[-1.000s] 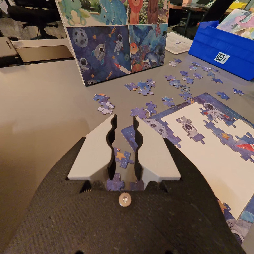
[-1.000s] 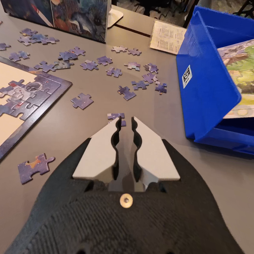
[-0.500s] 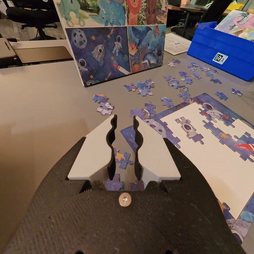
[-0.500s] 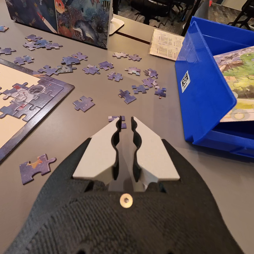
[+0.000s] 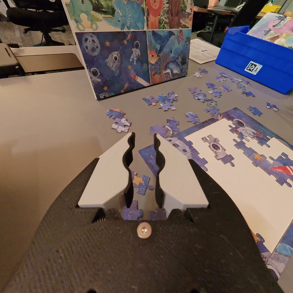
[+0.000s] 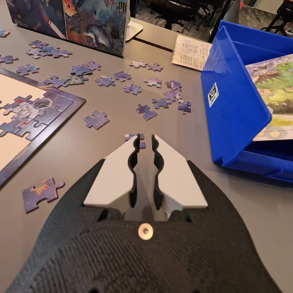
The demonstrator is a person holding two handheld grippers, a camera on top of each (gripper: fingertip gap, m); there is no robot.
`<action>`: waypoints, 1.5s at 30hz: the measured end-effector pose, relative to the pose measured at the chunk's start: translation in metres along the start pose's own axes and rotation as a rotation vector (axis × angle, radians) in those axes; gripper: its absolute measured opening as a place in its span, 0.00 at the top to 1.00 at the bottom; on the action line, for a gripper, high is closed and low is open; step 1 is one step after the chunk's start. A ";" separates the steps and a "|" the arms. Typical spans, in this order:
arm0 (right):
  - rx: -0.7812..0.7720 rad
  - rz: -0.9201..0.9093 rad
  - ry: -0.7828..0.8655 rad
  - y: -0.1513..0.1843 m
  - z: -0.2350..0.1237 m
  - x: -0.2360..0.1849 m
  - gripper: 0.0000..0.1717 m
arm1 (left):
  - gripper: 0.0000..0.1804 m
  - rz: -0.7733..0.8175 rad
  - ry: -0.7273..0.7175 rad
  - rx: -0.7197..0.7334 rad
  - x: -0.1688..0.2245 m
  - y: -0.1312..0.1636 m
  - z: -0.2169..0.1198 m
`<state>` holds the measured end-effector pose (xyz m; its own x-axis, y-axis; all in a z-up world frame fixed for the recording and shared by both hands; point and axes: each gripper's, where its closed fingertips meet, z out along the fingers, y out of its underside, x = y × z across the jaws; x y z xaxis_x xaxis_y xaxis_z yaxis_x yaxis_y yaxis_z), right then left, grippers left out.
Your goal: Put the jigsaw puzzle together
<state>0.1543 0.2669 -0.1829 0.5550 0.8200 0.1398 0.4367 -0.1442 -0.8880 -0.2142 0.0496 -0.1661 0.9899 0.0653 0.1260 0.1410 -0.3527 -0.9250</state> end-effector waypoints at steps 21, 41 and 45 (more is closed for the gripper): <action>-0.015 -0.010 0.003 0.002 0.002 -0.001 0.92 | 0.88 -0.002 0.002 0.001 0.000 0.000 0.000; -0.020 -0.013 0.002 0.002 0.002 -0.001 0.92 | 0.88 -0.003 0.001 0.001 0.000 0.000 0.000; -0.020 -0.014 0.002 0.002 0.002 -0.002 0.92 | 0.88 -0.002 0.001 0.000 0.000 0.000 0.000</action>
<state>0.1530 0.2665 -0.1861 0.5505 0.8207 0.1530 0.4583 -0.1440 -0.8771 -0.2140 0.0493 -0.1664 0.9896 0.0648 0.1285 0.1432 -0.3526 -0.9247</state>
